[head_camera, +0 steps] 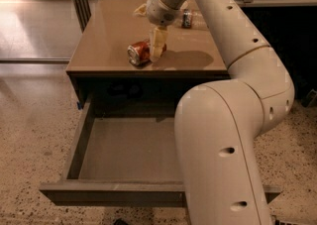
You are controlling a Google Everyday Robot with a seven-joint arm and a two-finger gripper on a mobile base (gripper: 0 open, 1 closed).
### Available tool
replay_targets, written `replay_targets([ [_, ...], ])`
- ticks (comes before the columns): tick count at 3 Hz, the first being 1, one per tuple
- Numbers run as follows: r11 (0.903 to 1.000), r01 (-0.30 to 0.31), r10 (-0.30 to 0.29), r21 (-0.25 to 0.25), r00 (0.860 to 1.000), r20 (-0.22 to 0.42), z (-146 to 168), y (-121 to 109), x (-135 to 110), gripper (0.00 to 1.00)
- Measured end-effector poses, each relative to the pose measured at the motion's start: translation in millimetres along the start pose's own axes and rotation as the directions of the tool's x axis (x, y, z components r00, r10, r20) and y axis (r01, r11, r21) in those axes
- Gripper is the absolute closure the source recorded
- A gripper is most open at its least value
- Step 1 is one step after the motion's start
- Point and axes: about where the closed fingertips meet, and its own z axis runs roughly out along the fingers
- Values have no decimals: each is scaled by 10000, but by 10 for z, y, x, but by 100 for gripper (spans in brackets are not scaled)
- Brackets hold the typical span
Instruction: Place coke can into top drawer
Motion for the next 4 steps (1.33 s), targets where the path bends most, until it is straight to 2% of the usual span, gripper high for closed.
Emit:
replay_targets([
  [1,9991,-423,423,27,9991,54,126,2,124,0],
  [2,9992,-402,402,54,9992,61,139,-11,115,0],
  [3,9992,-402,402,54,9992,61,140,-12,115,17],
  [4,9992,-402,402,54,9992,61,140,-12,115,48],
])
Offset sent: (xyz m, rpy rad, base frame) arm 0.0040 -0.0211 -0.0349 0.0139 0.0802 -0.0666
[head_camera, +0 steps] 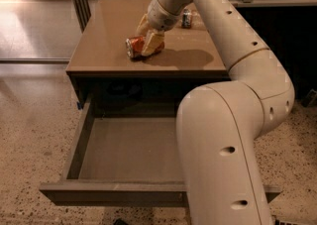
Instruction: Place coke can into top drawer
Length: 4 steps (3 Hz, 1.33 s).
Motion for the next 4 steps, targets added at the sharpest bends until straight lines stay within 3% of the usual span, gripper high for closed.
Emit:
replay_targets([
  [2,10000,0,0,0,10000,0,0,0,0,95],
  [3,10000,0,0,0,10000,0,0,0,0,100],
  [4,9991,264,-293,339,9957,883,-112,-7,-133,100],
])
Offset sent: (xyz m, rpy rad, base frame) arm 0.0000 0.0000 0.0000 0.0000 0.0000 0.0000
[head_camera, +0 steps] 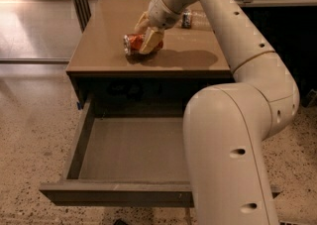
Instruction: Place coke can into top drawer
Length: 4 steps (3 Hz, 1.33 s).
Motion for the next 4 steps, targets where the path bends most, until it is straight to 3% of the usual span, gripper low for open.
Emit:
replay_targets([
  [1,9966,765,-789,302,9929,889,-312,91,-317,100],
  [2,9874,1456,-1518,616,9820,1124,-686,283,-544,100],
  [3,9799,1972,-1995,308,9734,1125,-829,667,-731,100],
  [4,9766,2129,-2153,320,9637,1578,-891,1056,-901,100],
])
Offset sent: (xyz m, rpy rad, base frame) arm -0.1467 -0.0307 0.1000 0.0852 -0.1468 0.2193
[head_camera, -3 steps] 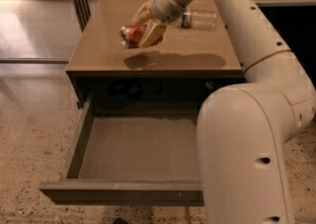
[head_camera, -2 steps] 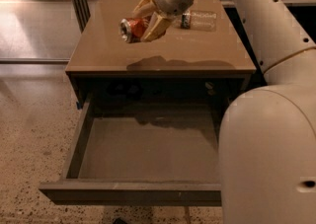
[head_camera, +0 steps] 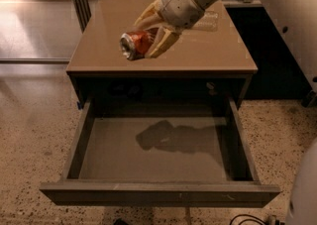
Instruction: Place coke can into top drawer
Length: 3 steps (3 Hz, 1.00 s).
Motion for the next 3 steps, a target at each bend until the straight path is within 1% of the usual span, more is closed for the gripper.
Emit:
replay_targets([
  [1,9982,-292,295,-520,9996,46,190,205,89,100],
  [2,9982,-292,295,-520,9996,46,190,205,89,100],
  [3,9948,-783,753,-656,9961,-462,269,580,246,100],
])
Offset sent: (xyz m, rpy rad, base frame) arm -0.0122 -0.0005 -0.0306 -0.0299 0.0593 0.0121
